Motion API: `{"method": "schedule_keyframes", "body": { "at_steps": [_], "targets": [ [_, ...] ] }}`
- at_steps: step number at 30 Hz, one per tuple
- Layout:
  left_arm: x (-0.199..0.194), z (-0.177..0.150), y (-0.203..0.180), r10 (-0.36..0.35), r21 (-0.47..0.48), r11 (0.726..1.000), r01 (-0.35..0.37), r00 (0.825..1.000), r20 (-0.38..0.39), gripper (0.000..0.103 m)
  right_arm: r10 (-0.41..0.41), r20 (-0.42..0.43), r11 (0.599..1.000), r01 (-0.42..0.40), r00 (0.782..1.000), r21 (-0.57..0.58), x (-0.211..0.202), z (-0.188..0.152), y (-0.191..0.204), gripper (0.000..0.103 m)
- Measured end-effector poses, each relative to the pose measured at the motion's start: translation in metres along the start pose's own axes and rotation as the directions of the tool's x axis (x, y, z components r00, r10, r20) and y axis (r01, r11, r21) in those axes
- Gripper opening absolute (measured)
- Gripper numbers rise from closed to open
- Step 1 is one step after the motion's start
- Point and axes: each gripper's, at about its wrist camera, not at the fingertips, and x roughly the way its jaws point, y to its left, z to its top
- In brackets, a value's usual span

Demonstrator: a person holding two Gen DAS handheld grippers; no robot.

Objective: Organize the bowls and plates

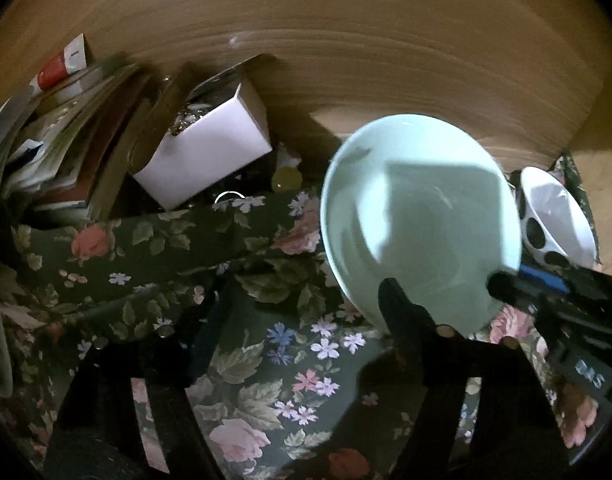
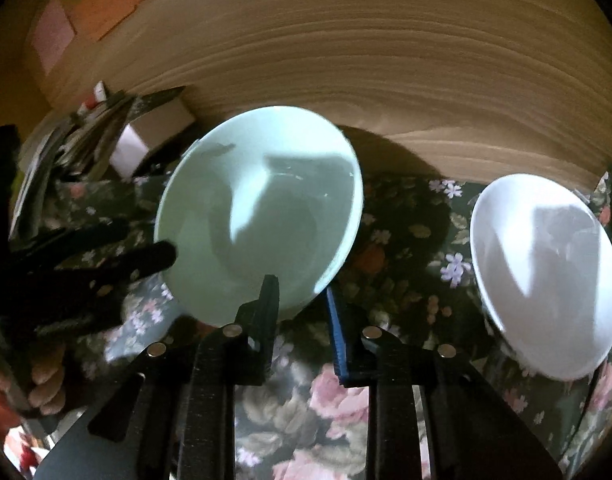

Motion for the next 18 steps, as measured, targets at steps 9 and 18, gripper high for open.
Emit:
{"method": "schedule_keyframes", "body": {
  "at_steps": [9,18],
  "targets": [
    [0.017,0.015,-0.016,0.005,0.058,0.998,-0.004,1.000,-0.021,0.040,0.032,0.015,0.998,-0.033,0.999,0.055,-0.006,0.002,-0.015,0.024],
    [0.027,0.024,-0.024,-0.018,0.068,0.997,0.019,1.000,-0.019,0.033,-0.054,0.050,0.998,0.052,0.997,0.043,0.000,0.023,-0.012,0.025]
  ]
}}
